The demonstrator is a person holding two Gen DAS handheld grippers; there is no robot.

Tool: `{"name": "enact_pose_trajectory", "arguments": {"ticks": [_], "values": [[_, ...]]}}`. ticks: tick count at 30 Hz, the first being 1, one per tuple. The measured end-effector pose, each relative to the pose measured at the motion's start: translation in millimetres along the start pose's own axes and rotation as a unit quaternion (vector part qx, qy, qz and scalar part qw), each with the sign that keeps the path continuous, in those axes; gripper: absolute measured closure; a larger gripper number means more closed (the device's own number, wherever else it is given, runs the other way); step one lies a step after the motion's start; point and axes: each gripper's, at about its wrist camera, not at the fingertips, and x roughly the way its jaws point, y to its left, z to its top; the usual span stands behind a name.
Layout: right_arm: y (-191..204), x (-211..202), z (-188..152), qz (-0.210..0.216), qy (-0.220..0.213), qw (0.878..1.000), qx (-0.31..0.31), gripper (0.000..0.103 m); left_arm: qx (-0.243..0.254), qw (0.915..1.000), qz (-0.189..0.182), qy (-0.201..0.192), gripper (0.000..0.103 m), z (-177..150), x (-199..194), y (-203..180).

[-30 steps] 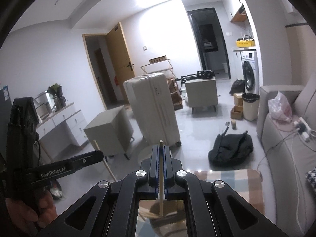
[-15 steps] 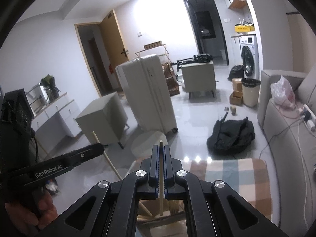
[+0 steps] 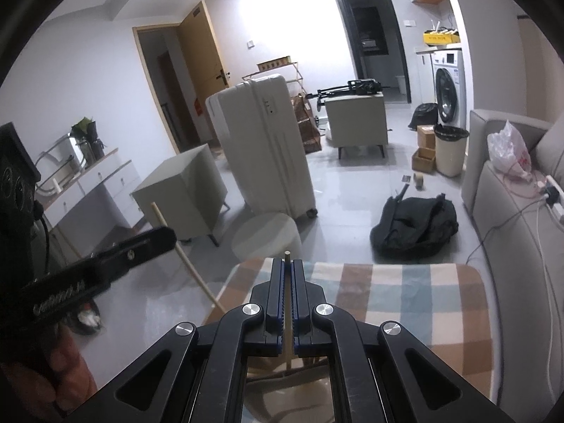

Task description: Organize utensils

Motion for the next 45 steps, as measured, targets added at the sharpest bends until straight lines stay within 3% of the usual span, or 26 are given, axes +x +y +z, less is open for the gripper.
{"name": "enact_pose_trajectory", "arguments": {"ticks": [8, 19, 23, 25, 28, 33, 35, 42, 45], "values": [[-1, 0, -2, -0.004, 0.002, 1.000, 0.006, 0.101, 0.022, 0.9997, -0.005, 0.013, 0.102, -13, 12, -7], [-4, -2, -7, 0.003, 0.021, 1.000, 0.014, 0.097, 0.002, 0.9951, -0.010, 0.098, 0.101, -24, 18, 1], [-8, -18, -11, 0.002, 0.014, 1.000, 0.026, 0.090, 0.005, 0.9956, 0.001, 0.093, 0.078, -22, 3, -5], [-10, -29, -15, -0.004, 0.009, 1.000, 0.030, 0.081, 0.005, 0.9961, 0.007, 0.087, 0.069, -21, -6, -7], [-14, -46, -21, -0.009, 0.004, 0.999, 0.043, 0.079, 0.002, 0.9968, 0.011, 0.079, 0.058, -20, -20, -8], [-16, -68, -34, -0.011, 0.004, 0.998, 0.056, 0.075, 0.003, 0.9972, 0.024, 0.071, 0.054, -24, -42, -13], [-15, -77, -40, -0.008, 0.002, 0.998, 0.061, 0.073, 0.002, 0.9970, 0.030, 0.071, 0.047, -27, -45, -15], [-7, -109, -59, -0.002, -0.016, 0.998, 0.062, 0.056, 0.024, 0.9963, 0.057, 0.061, 0.041, -45, -61, -26], [-4, -121, -67, -0.004, -0.024, 0.998, 0.057, 0.048, 0.031, 0.9956, 0.074, 0.050, 0.033, -52, -69, -30]]}}
